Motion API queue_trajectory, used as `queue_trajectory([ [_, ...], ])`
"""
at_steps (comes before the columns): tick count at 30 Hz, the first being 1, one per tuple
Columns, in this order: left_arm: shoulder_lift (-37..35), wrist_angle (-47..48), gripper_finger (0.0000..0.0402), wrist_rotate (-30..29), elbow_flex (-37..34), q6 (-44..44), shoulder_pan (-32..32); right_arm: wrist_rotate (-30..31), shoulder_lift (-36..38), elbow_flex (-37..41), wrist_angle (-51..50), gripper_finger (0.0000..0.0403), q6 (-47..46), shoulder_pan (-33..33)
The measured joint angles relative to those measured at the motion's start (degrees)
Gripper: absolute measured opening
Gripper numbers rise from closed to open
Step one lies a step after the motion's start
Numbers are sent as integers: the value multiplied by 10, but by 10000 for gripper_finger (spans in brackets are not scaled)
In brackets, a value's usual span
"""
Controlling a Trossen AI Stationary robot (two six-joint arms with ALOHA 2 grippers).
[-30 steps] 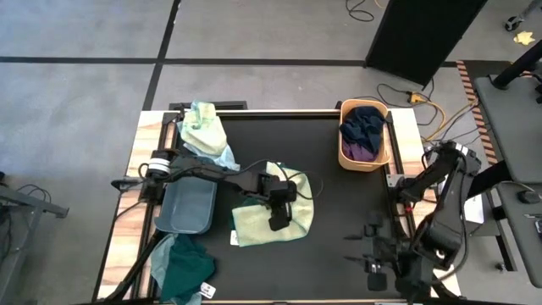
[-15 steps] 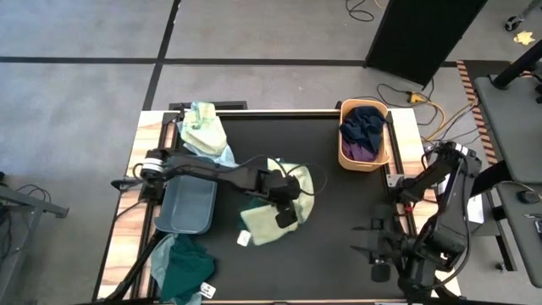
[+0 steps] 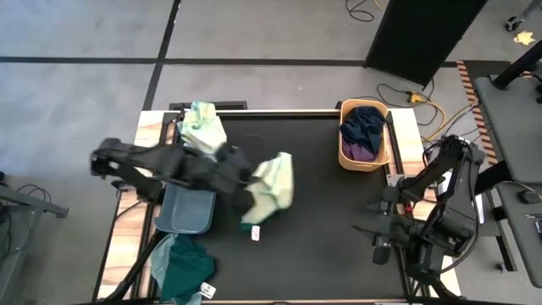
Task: Sort towels by color in basket
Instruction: Put the right light yellow towel into the blue bin
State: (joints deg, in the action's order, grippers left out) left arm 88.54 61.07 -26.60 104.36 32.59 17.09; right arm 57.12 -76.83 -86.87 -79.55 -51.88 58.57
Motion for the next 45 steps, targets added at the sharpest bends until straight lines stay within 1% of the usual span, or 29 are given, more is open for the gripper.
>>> queue_trajectory([
  [4,-63,85,0,-61,-16,83,39,1,4,0,-2,206,0,0],
  [6,-90,146,0,-82,-19,145,58,0,3,1,-2,206,-1,0],
  [9,-124,249,0,-87,-19,258,80,0,2,4,-2,206,-7,0],
  [11,-140,295,0,-72,-21,326,93,0,2,9,-2,206,-17,0],
  [14,-170,284,0,-37,-39,348,102,0,2,19,-2,206,-33,-3],
  [16,-188,290,0,-29,-40,370,104,0,3,27,-4,206,-44,-4],
  [19,-214,289,0,-26,-41,365,104,0,3,36,-8,206,-57,-10],
  [26,-287,290,0,46,-48,375,104,-1,3,41,-11,206,-67,-28],
  [29,-321,289,0,53,-65,384,104,-1,3,41,-12,206,-67,-42],
  [32,-361,289,0,63,-99,392,104,-1,3,42,-12,206,-66,-57],
  [36,-429,289,0,70,-162,413,104,-1,3,42,-12,205,-67,-77],
  [42,-526,289,0,139,-277,468,104,-1,3,42,-12,205,-96,-109],
  [45,-557,274,0,143,-334,474,104,-1,3,42,-12,205,-104,-126],
])
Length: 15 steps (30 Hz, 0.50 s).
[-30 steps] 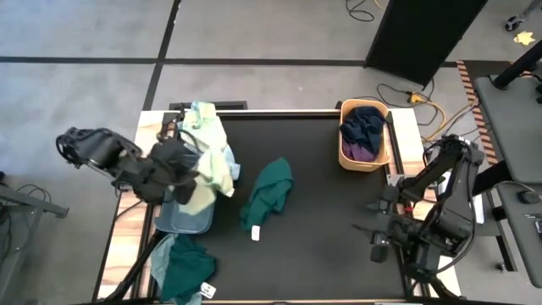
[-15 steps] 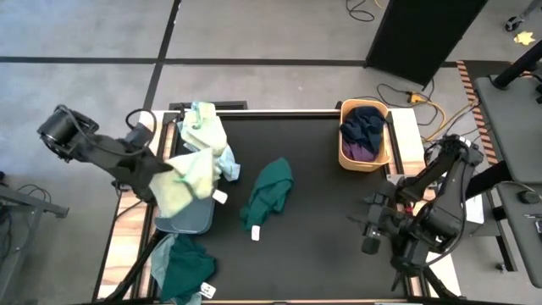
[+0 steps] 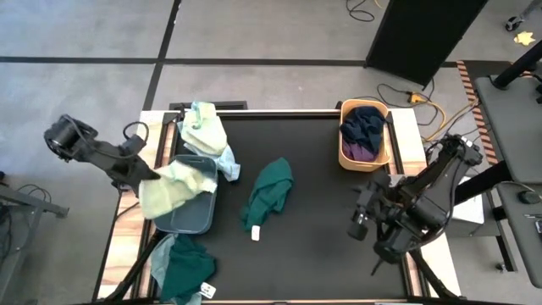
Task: Sort towels by color in basket
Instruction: Put the right light yellow towel into the blue bin
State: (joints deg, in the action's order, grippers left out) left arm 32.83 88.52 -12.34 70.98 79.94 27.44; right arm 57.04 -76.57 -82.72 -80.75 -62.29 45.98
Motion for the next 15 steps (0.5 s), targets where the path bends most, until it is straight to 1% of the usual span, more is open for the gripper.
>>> queue_trajectory([
  [5,-7,-84,0,-2,-84,-69,0,0,0,0,0,205,-9,-38],
  [9,7,-93,0,-10,-148,-105,-1,0,0,0,1,205,-18,-64],
  [12,16,-110,0,-51,-197,-108,-1,0,0,0,3,205,-23,-79],
  [15,30,-190,0,-88,-233,-138,-2,0,0,0,4,205,-23,-90],
])
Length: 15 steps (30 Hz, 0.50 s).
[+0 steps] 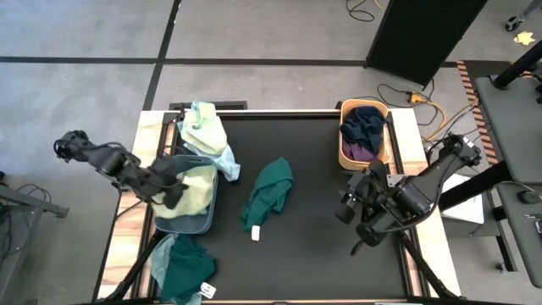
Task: Sort towels by color in basket
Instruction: Put the right light yellow towel into the blue bin
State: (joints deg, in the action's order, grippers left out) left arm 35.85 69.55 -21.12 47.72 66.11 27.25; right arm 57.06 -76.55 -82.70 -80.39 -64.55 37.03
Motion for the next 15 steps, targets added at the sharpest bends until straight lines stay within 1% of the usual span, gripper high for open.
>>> queue_trajectory([
  [2,12,-44,0,-20,-14,-19,-1,0,0,0,1,205,0,-5],
  [5,36,-41,0,-20,-23,-66,-4,0,0,0,2,205,0,-7],
  [6,45,-39,0,-14,-27,-92,-4,-1,0,0,3,205,0,-7],
  [12,106,-43,0,67,-24,-277,-4,-19,0,0,4,205,-15,-7],
  [15,134,-44,0,80,-24,-331,-9,-20,-1,0,12,205,-16,-7],
])
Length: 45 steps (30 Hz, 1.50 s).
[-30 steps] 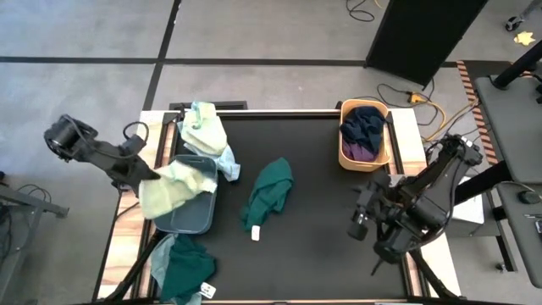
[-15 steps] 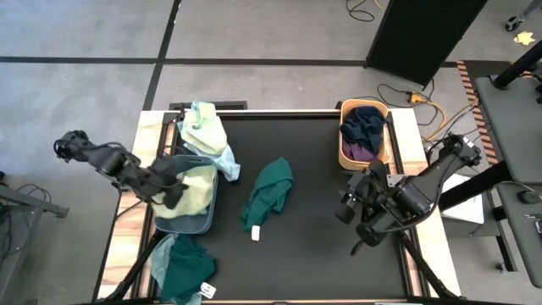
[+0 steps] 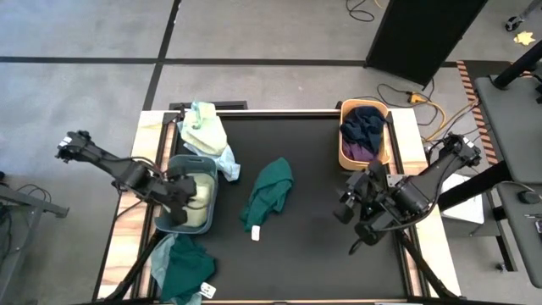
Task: Sort towels by color in basket
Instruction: Put the right light yellow towel into the blue bin, then put the light yellow towel into the blue bin
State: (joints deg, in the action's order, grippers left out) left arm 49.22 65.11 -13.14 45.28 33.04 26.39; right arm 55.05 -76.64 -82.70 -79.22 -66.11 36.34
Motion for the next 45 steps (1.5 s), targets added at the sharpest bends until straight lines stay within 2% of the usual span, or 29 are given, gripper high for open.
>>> queue_trajectory([
  [8,60,-14,0,12,-43,-15,-71,0,-1,0,38,205,0,0],
  [13,81,-110,0,84,-91,-49,-117,-1,-2,0,50,205,0,1],
  [18,104,-181,0,94,-121,-85,-121,-19,-3,0,57,205,1,2],
  [24,131,-168,8,96,-123,-38,-121,-32,-3,0,67,205,1,2],
  [28,143,-160,54,116,-123,-4,-122,-29,-3,0,67,205,4,2],
  [35,161,-112,180,124,-105,28,-122,-30,-2,-3,67,205,27,2],
  [40,160,-44,254,124,-25,35,-122,-30,2,-27,67,205,66,2],
  [45,159,37,289,119,93,35,-122,-30,5,-60,67,205,123,2],
])
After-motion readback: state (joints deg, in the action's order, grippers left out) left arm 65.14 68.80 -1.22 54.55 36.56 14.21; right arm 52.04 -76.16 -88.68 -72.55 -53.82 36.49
